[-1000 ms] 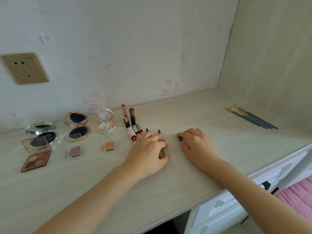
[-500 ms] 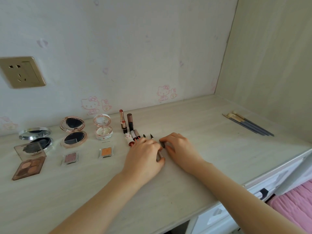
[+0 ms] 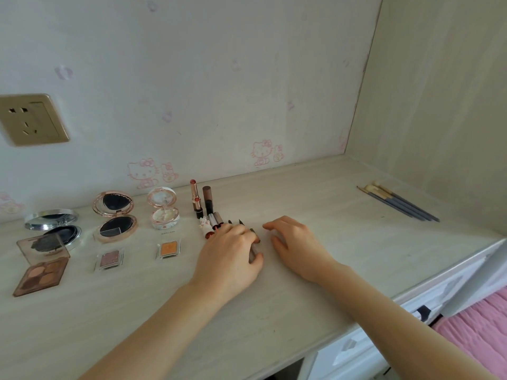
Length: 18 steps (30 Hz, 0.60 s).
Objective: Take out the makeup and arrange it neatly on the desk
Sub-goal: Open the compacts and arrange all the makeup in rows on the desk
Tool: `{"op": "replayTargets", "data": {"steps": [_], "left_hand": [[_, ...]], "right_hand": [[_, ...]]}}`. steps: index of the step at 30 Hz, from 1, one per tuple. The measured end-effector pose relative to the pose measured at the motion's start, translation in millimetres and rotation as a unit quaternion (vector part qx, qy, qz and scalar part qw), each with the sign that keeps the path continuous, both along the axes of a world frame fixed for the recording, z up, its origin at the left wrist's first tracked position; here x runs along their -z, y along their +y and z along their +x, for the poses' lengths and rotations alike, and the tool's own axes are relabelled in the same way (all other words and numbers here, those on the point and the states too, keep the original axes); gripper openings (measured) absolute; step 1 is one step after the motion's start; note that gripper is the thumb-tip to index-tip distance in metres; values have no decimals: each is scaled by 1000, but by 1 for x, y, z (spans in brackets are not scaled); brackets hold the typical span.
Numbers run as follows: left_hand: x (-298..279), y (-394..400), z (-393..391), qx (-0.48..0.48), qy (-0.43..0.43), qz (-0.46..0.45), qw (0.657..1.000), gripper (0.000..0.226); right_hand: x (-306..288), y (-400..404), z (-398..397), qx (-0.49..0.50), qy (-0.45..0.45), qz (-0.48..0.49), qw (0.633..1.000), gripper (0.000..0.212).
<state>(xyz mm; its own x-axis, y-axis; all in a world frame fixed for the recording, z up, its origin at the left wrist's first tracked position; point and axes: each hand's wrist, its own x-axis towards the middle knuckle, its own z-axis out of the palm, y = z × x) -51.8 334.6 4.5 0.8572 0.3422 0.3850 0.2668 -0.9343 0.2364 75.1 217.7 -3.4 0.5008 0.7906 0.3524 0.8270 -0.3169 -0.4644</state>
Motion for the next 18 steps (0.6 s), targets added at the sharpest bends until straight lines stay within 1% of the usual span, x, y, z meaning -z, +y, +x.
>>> {"op": "replayTargets", "data": {"steps": [6,13,18], "left_hand": [[-13,-9,22,30,-15,5,999,28],[-14,-32,71,80,9,-1,997,28],[-10,-58,116,108,29,-31,993,28]], "right_hand": [[-8,-29,24,32,-34,-20,999,31],[-16,-79,64,86,-64,-26,994,27],[-20,-117,99,134,-81,-62,986,26]]}}
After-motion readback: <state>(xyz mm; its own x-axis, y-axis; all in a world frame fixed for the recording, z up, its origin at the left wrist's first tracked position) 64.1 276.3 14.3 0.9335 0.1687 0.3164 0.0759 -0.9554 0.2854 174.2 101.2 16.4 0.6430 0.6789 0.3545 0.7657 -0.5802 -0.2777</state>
